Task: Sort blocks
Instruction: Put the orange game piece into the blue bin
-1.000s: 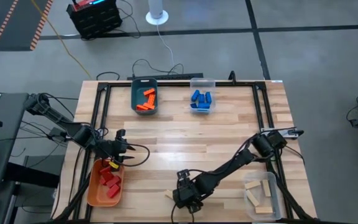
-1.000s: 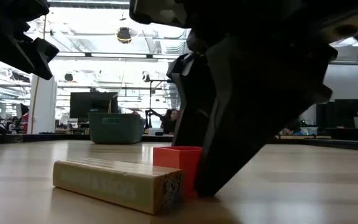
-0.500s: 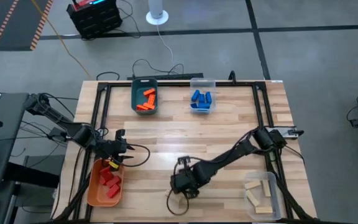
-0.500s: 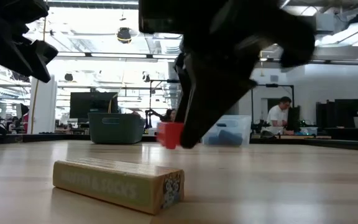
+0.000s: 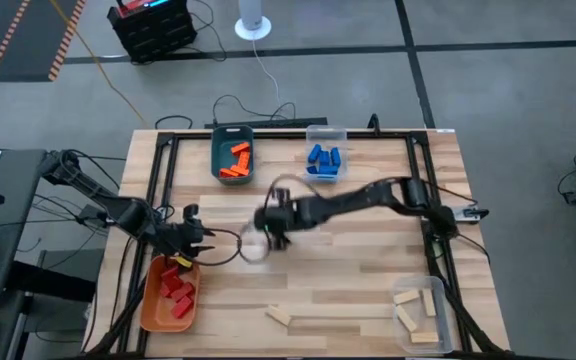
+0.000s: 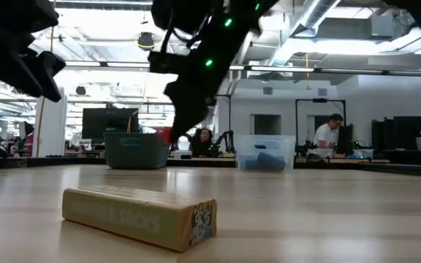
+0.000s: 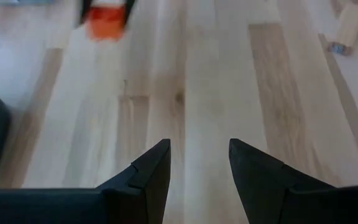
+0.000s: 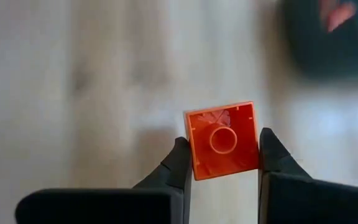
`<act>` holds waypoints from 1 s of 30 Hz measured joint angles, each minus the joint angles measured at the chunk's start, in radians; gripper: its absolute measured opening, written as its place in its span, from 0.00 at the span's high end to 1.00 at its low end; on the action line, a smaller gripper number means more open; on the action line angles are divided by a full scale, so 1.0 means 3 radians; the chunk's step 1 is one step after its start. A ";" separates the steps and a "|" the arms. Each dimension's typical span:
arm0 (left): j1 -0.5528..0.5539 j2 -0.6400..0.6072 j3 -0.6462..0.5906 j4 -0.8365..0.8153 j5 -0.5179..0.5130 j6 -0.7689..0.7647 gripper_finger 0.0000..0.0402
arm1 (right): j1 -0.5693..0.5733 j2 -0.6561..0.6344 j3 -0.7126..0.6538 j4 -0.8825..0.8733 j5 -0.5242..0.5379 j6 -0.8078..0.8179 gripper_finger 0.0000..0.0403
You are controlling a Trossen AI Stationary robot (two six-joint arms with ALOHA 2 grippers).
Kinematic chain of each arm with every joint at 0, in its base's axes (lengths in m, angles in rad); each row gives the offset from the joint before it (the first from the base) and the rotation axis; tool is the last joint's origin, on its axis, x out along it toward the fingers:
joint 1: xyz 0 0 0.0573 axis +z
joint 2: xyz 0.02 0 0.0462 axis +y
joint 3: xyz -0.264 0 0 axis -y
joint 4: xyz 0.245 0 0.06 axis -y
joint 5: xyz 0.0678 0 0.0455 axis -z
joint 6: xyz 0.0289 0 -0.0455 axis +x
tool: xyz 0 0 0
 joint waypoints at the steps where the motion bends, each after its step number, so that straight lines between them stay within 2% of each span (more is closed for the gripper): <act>1: 0.0000 -0.0017 0.0000 0.0008 -0.0045 0.0006 0.61 | -0.0084 0.0001 0.0000 0.0166 -0.0001 -0.0107 0.82; 3: 0.0000 -0.0072 0.0000 0.0013 -0.0149 0.0056 0.61 | -0.0233 -0.0002 0.0000 0.0593 -0.0059 -0.0339 0.82; 7: -0.0001 -0.0225 0.0000 0.0045 -0.0426 0.0173 0.61 | -0.0522 -0.0004 0.0000 0.1477 -0.0510 -0.0538 0.82; 12: -0.0001 -0.0364 0.0000 0.0055 -0.0596 0.0189 0.61 | -0.0874 -0.0001 0.0003 0.1988 -0.0630 -0.0550 0.82; 16: -0.0001 -0.0390 0.0000 0.0064 -0.0711 0.0189 0.61 | -0.1122 0.0001 0.0003 0.2174 -0.0649 -0.0394 0.82; 21: -0.0001 -0.0388 0.0000 0.0087 -0.0874 0.0212 0.61 | -0.1306 0.0005 0.0003 0.2163 -0.0998 -0.0016 0.82; 25: -0.0001 -0.0389 0.0000 0.0246 -0.0925 0.0300 0.61 | -0.1331 0.0005 0.0003 0.2167 -0.1150 0.0065 0.81; 30: -0.0001 -0.0388 0.0000 0.0400 -0.0928 0.0331 0.61 | -0.1255 0.0005 0.0003 0.2217 -0.1168 0.0064 0.74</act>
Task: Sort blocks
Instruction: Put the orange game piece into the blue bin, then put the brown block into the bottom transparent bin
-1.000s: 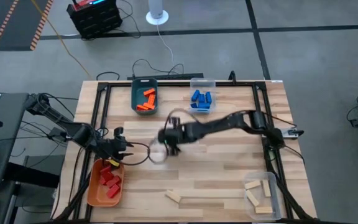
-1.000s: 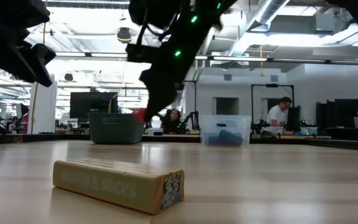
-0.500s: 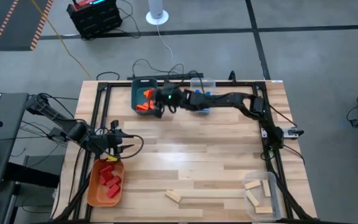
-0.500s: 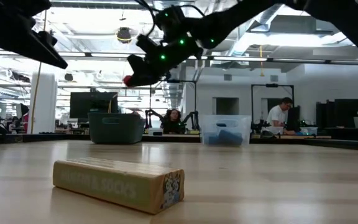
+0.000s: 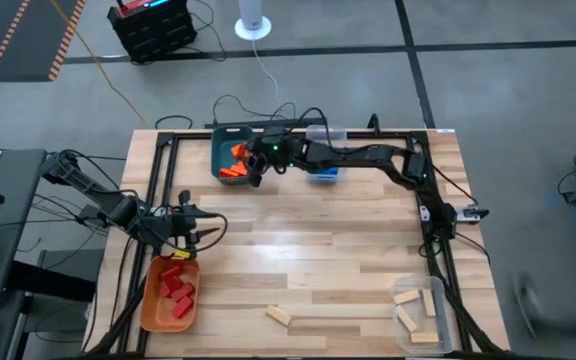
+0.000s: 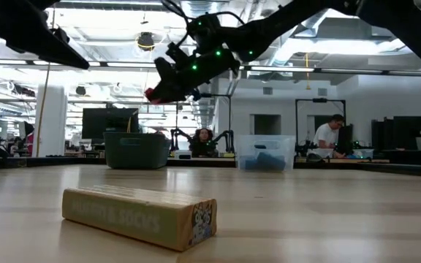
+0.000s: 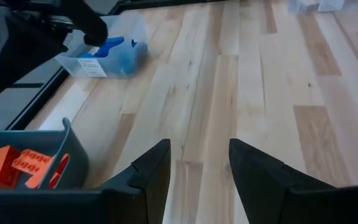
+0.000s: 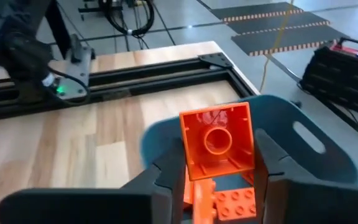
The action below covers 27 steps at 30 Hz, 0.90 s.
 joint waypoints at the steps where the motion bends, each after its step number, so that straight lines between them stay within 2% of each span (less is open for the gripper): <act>1: 0.0000 0.0000 0.0000 0.0008 0.0000 -0.0004 0.61 | 0.0018 0.0000 0.0000 0.0013 0.0000 -0.0014 0.73; 7: 0.0000 0.0000 0.0000 0.0040 -0.0007 -0.0060 0.61 | 0.0068 0.0000 0.0000 0.0076 -0.0050 -0.0161 0.63; 13: 0.0000 0.0000 0.0000 0.0059 -0.0008 -0.0066 0.61 | -0.0038 0.0000 0.0000 0.0148 -0.0166 0.0051 0.49; 17: 0.0000 0.0000 0.0000 0.0059 -0.0008 -0.0085 0.61 | -0.0086 -0.0005 0.0000 0.0017 -0.0435 0.0189 0.42; 21: 0.0000 0.0000 0.0000 0.0057 0.0056 -0.0118 0.61 | 0.0072 -0.0111 -0.0002 -0.0466 -0.0651 0.0133 0.40; 23: 0.0001 0.0000 0.0000 0.0059 0.0256 -0.0095 0.61 | 0.0212 -0.0189 -0.0001 -0.0860 -0.0673 0.0023 0.41; 25: 0.0000 0.0005 0.0000 0.0073 0.0486 -0.0048 0.61 | 0.0382 -0.0239 0.0000 -0.1229 -0.0632 -0.0021 0.41; 27: 0.0000 0.0041 0.0000 0.0163 0.0628 0.0010 0.61 | 0.0568 -0.0267 0.0000 -0.1572 -0.0438 -0.0014 0.41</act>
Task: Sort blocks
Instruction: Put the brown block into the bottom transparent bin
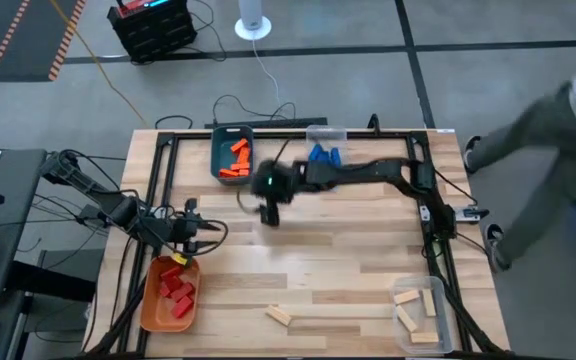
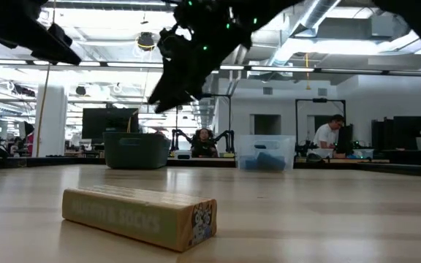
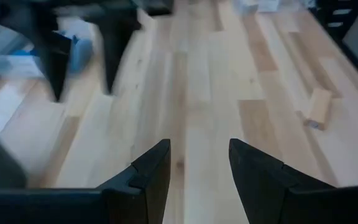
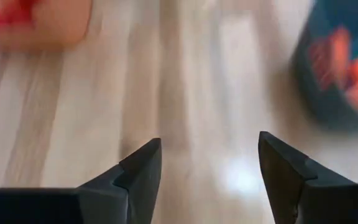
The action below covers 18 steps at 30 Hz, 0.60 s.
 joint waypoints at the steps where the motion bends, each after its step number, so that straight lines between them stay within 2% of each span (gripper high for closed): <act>1: 0.0000 0.0030 0.0000 0.0068 0.0028 0.0037 0.61 | 0.0090 -0.0005 0.0000 -0.0148 0.0103 0.0032 0.42; 3: 0.0000 0.0121 0.0000 0.0232 0.0068 0.0127 0.61 | 0.0263 -0.0013 0.0000 -0.0384 0.0261 0.0165 0.42; 10: 0.0074 0.0739 0.0000 0.0697 0.0120 0.0273 0.61 | 0.0760 -0.0014 0.0000 -0.1311 0.0438 0.0956 0.42; 18: -0.0003 0.1330 -0.0001 0.1337 0.0539 0.0197 0.61 | 0.1335 -0.0014 0.0000 -0.2426 0.0742 0.1762 0.42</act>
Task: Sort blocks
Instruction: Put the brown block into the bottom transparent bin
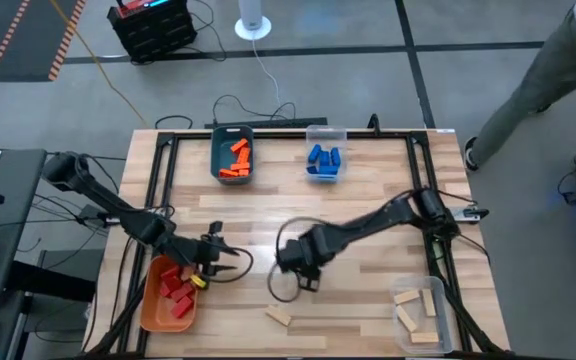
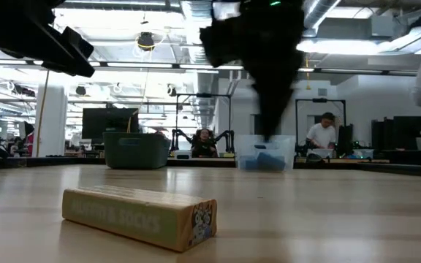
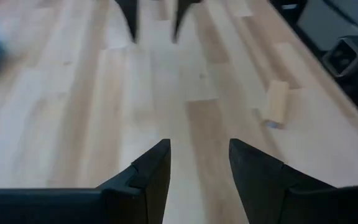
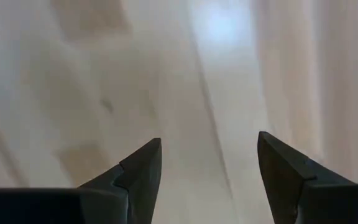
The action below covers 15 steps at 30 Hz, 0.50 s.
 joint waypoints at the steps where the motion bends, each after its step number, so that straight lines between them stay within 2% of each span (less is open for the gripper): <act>1: -0.0011 0.0066 0.0000 0.0089 0.0051 -0.0004 0.61 | 0.0062 0.0000 0.0000 -0.0140 0.0065 0.0136 0.42; 4: -0.0024 0.0243 0.0000 0.0442 0.0184 -0.0018 0.61 | 0.0245 0.0000 0.0000 -0.0651 0.0232 0.0555 0.42; 8: -0.0059 0.0411 0.0021 0.0838 0.0308 0.0054 0.61 | 0.0502 0.0000 0.0000 -0.1263 0.0266 0.1078 0.42; 11: -0.0088 0.0596 0.0153 0.0848 0.0332 0.0125 0.61 | 0.0712 -0.0030 -0.0001 -0.1457 0.0262 0.1406 0.42; 15: -0.0112 0.0994 0.0416 0.0790 0.0441 0.0215 0.61 | 0.0950 -0.0158 0.0000 -0.1405 0.0268 0.1805 0.42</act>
